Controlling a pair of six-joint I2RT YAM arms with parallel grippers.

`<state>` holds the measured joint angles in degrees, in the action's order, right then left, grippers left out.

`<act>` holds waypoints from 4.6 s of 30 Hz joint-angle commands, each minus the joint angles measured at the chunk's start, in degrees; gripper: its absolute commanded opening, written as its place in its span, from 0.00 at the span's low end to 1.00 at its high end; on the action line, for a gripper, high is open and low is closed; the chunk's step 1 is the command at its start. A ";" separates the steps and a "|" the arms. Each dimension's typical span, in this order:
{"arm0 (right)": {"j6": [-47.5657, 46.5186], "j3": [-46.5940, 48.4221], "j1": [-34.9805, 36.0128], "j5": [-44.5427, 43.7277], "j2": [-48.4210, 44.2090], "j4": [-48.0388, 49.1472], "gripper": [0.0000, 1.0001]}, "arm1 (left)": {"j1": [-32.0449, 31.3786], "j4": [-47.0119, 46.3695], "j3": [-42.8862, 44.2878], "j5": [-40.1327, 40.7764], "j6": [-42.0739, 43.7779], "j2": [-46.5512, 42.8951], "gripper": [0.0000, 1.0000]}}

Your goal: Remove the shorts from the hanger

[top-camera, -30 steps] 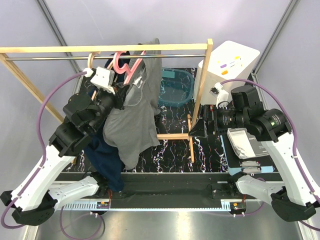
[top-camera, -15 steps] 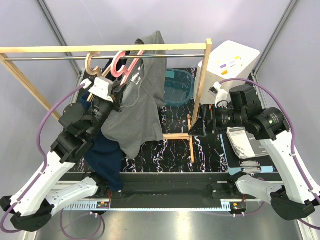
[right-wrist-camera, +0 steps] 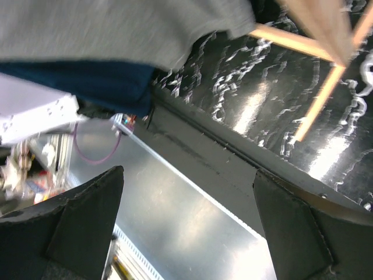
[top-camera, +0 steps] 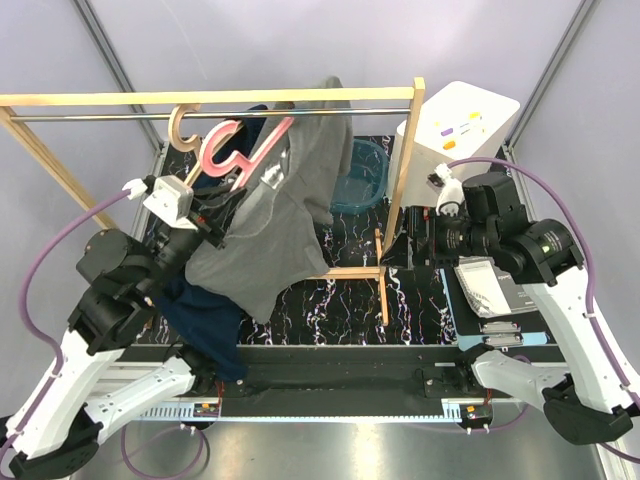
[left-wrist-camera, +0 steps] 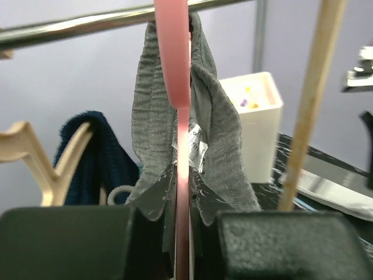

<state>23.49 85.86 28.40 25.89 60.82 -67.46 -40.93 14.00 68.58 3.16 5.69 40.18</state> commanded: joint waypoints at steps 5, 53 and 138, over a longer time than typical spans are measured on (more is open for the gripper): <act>14.12 -0.25 0.34 -23.24 -4.65 2.07 1.00 | -0.12 5.07 0.60 -8.35 -15.35 -4.50 0.00; 2.62 12.04 -22.25 12.59 26.72 25.01 1.00 | 1.02 14.74 19.66 -17.83 -32.23 35.14 0.00; -2.04 12.13 -15.57 2.50 28.75 20.18 0.00 | 1.02 -3.18 6.65 -6.85 -32.06 22.64 0.00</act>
<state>21.54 97.80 12.80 24.47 93.32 -52.27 -40.07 20.84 71.66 -6.57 -24.36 60.20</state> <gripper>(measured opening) 0.011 0.114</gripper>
